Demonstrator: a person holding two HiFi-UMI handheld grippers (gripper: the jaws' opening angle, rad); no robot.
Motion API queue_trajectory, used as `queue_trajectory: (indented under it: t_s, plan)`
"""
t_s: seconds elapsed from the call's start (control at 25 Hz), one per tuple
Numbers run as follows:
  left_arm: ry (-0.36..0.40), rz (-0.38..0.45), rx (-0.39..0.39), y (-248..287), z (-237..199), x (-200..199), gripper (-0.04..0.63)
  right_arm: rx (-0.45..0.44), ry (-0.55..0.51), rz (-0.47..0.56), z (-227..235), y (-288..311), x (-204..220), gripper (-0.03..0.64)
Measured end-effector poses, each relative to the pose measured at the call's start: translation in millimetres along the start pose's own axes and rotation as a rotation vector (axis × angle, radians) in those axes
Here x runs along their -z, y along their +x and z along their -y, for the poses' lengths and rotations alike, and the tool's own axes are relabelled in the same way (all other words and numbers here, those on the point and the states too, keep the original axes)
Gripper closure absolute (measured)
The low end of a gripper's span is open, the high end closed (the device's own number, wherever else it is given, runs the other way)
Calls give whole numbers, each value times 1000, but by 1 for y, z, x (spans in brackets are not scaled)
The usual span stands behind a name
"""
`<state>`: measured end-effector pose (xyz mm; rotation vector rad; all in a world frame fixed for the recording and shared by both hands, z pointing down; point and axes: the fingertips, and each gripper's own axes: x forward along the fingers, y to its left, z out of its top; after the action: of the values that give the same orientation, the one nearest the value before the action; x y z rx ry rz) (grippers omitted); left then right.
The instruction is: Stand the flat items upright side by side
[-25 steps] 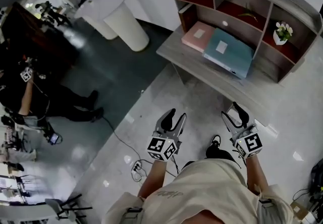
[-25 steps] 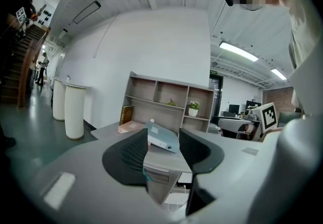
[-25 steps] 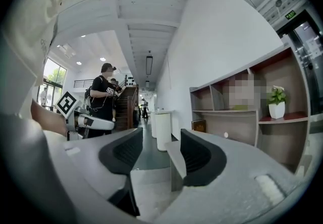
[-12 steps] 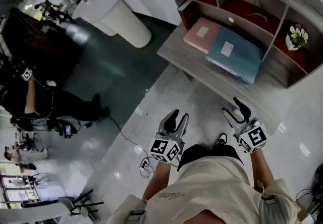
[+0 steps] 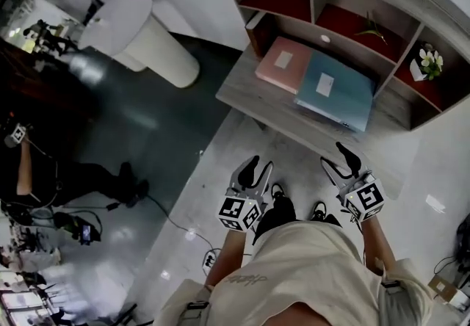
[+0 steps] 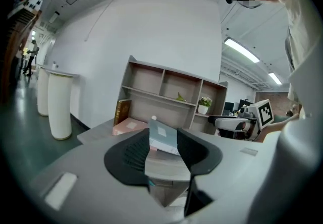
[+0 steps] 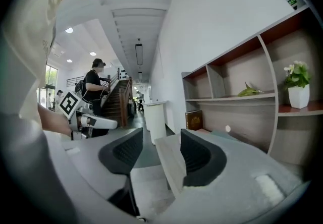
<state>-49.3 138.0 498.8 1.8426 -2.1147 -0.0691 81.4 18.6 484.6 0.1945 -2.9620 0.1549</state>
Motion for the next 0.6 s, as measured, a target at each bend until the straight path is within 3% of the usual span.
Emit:
queue_trajectory:
  t_s: [0.24, 0.32, 0.44, 0.6]
  plan:
    - [73, 5, 109, 33, -58, -36, 411, 90, 22, -41, 1, 45, -5, 380]
    - [56, -9, 144, 38, -75, -39, 411, 148, 47, -37, 5, 56, -4, 380]
    - [-34, -11, 209, 44, -98, -45, 411, 224, 70, -33, 7, 67, -3, 380]
    - [18, -18, 235, 62, -125, -52, 411, 273, 70, -44, 8, 82, -3, 380]
